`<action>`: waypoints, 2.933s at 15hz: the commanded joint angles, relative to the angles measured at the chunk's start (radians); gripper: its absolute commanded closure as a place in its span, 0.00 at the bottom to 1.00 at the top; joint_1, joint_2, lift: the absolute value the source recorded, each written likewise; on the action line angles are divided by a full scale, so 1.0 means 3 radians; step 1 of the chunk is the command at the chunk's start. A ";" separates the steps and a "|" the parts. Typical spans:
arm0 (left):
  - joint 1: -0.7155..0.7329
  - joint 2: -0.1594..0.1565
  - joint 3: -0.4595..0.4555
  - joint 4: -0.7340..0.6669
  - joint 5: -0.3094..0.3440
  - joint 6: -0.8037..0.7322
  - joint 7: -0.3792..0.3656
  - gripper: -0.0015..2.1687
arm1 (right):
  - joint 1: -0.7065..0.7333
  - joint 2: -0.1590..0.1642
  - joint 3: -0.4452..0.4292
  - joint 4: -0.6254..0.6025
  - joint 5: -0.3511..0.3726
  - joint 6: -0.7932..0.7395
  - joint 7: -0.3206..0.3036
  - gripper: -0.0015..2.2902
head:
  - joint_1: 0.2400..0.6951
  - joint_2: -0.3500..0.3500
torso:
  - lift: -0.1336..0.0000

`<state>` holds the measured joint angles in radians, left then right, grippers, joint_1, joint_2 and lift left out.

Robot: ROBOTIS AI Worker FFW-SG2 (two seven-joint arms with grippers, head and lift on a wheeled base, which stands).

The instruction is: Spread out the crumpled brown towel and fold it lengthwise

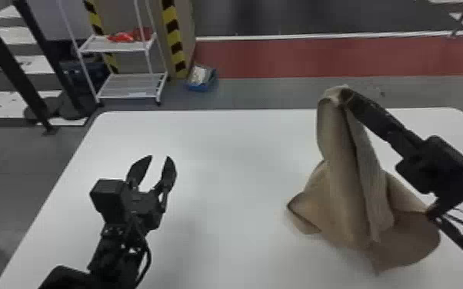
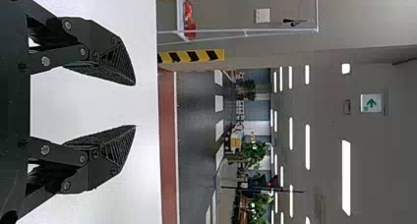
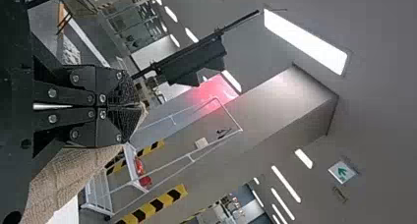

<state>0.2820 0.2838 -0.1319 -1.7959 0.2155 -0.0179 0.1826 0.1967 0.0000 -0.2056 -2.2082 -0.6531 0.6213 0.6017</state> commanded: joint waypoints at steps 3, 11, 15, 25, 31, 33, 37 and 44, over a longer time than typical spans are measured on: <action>-0.0025 0.0000 0.0015 0.0060 0.0018 -0.0065 0.0000 0.31 | -0.0410 0.0003 0.0399 0.1036 0.0561 -0.0447 0.0060 0.72 | 1.00 0.71 | 0.07; -0.0020 0.0010 -0.0015 0.0055 0.0003 -0.0055 -0.0021 0.20 | -0.0983 0.0003 0.0455 0.1690 0.0208 0.0913 0.0193 0.03 | 1.00 0.78 | 0.07; -0.0015 0.0000 -0.0097 0.0040 -0.0013 -0.0055 -0.0005 0.20 | -0.0405 0.0003 0.0097 0.0974 0.0178 0.0136 0.0275 0.03 | 1.00 0.81 | 0.07; 0.0681 0.0113 -0.0225 -0.1009 0.0294 0.0201 -0.0005 0.20 | 0.0648 -0.0051 -0.1488 0.0759 0.1062 -0.1368 0.0163 0.03 | 1.00 0.25 | 0.07; 0.0814 0.0246 -0.1161 -0.1152 0.0350 0.0344 0.0000 0.21 | 0.0832 0.0000 -0.2107 0.1393 0.1226 -0.1930 0.0434 0.07 | 1.00 0.00 | 0.07; 0.0768 0.0256 -0.1498 -0.1152 0.0350 0.0354 0.0000 0.21 | 0.0837 0.0003 -0.2291 0.1399 0.1190 -0.1940 0.0556 0.07 | 1.00 0.00 | 0.07; 0.0241 0.0128 -0.2281 -0.0702 0.0074 0.0344 0.0204 0.21 | 0.0868 0.0003 -0.2490 0.1429 0.1047 -0.1971 0.0689 0.07 | 1.00 0.00 | 0.07; -0.0373 -0.0302 -0.2649 0.0270 -0.0386 0.0201 0.0624 0.13 | 0.0940 0.0003 -0.2649 0.1424 0.0827 -0.1889 0.0878 0.07 | 1.00 0.00 | 0.07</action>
<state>0.1975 0.2057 -0.9240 -1.7496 0.1065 0.0536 0.3669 0.4759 0.0000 -0.9902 -1.7810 -0.3901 0.0497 0.8629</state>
